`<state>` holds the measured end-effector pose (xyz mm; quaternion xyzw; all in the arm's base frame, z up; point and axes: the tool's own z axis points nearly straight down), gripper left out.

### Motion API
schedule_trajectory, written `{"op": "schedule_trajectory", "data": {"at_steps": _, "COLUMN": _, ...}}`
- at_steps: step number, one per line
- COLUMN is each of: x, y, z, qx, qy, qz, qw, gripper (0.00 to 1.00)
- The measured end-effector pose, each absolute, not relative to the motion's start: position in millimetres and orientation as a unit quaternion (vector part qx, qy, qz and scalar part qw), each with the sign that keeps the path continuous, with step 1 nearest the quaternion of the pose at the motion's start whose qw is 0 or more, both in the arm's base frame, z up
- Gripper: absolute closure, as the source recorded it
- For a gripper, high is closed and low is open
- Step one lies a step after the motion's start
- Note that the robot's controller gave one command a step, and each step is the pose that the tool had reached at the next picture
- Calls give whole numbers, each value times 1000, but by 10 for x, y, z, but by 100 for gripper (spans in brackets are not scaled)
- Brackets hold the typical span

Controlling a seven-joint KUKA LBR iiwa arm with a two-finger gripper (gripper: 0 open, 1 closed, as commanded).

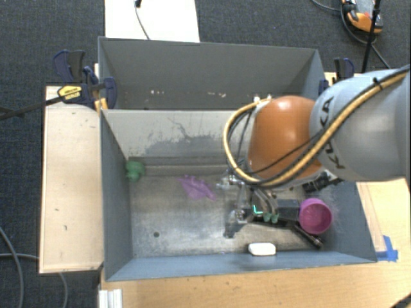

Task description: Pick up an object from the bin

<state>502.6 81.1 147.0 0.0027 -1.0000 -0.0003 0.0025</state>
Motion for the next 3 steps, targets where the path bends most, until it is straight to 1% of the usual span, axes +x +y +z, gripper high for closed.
{"op": "schedule_trajectory", "data": {"at_steps": 1, "x": 5046, "y": 807, "z": 1502, "qx": 1, "qy": -1000, "qz": -1, "qw": -1, "gripper": 0}}
{"op": "schedule_trajectory", "data": {"at_steps": 2, "x": 5151, "y": 421, "z": 1147, "qx": 34, "qy": -999, "qz": -1, "qw": -3, "gripper": 0}}
{"op": "schedule_trajectory", "data": {"at_steps": 3, "x": 5096, "y": 109, "z": 905, "qx": 98, "qy": -995, "qz": 0, "qw": 1, "gripper": 0}}
